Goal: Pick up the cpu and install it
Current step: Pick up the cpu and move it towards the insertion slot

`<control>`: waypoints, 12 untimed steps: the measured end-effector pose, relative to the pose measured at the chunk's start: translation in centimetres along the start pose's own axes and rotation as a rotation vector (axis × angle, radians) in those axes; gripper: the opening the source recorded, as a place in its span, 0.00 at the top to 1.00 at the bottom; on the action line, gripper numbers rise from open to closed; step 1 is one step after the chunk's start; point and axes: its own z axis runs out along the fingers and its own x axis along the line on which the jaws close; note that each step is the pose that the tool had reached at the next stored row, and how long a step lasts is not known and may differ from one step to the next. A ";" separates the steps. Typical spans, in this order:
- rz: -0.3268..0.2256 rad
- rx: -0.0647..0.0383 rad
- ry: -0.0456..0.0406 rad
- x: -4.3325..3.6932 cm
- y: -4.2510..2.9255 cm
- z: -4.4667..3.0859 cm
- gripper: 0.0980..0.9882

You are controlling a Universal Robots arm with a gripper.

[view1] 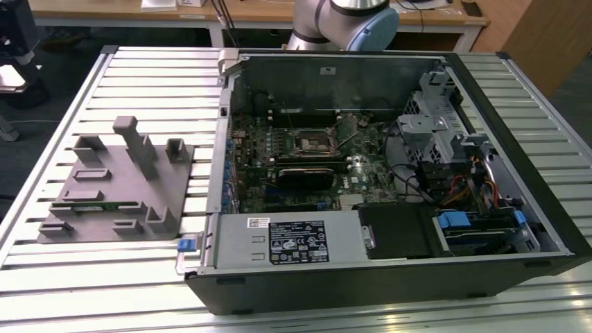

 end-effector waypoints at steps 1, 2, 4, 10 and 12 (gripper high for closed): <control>0.000 0.000 0.0000 -0.16 0.00 0.00 0.52; 0.000 0.000 0.0001 -0.32 0.01 -0.01 0.52; 0.000 0.000 0.0000 -0.61 0.02 0.00 0.52; 0.000 -0.001 0.0001 -1.53 0.06 -0.02 0.52; 0.000 -0.001 0.0001 -1.84 0.07 -0.02 0.52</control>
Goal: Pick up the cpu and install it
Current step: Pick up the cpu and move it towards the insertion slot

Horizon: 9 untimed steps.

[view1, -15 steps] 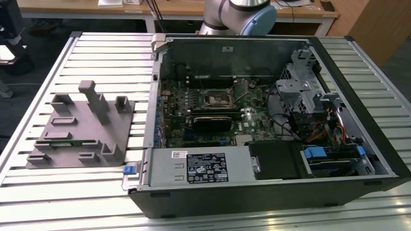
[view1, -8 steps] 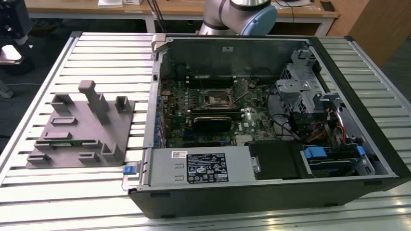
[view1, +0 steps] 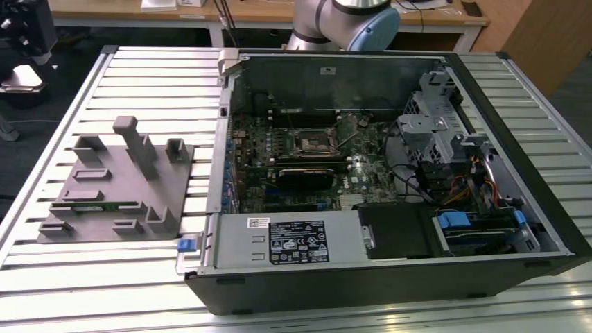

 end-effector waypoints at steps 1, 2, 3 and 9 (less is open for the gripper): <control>0.000 0.000 0.0000 -0.14 0.01 0.00 0.52; 0.000 0.000 0.0000 -0.30 0.01 0.00 0.52; 0.000 0.000 -0.0001 -0.44 0.01 0.00 0.52; 0.000 0.000 0.0000 -1.05 0.04 -0.01 0.52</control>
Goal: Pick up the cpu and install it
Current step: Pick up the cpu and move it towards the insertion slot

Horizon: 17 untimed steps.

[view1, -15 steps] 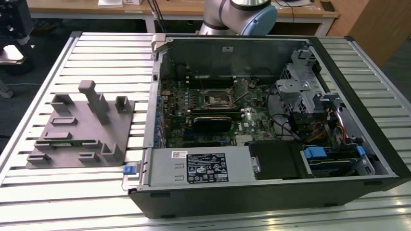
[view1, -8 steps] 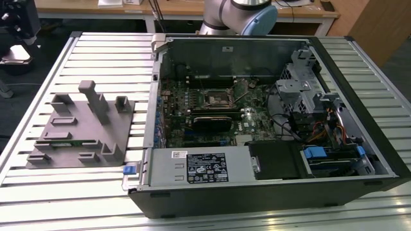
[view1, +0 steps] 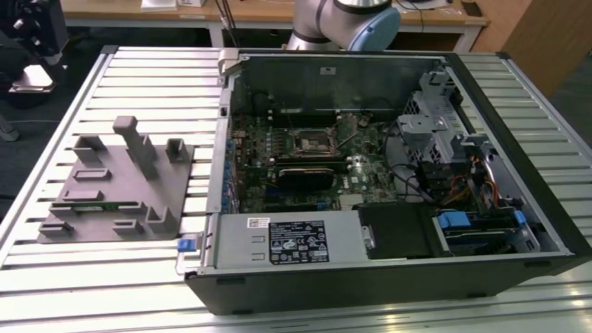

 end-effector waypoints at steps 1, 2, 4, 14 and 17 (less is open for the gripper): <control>0.000 0.000 0.0000 -0.12 0.00 0.00 0.52; 0.000 0.000 0.0000 -0.23 0.01 0.00 0.52; 0.000 0.000 0.0000 -0.42 0.02 -0.01 0.52; 0.000 0.000 -0.0001 -1.58 0.06 -0.01 0.52; 0.000 0.000 0.0000 -2.23 0.09 -0.03 0.52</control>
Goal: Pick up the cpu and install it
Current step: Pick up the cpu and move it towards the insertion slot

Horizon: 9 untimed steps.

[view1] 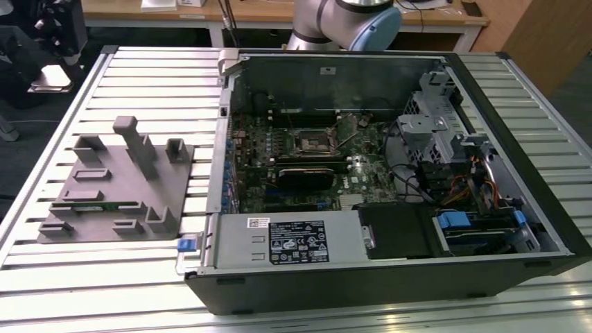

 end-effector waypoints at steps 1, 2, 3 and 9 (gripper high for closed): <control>0.000 0.000 0.0000 -0.24 0.01 0.00 0.52; 0.000 0.000 0.0001 -0.46 0.02 -0.01 0.52; 0.000 0.000 0.0000 -0.70 0.03 -0.01 0.52; 0.000 0.000 0.0000 -1.83 0.07 -0.02 0.52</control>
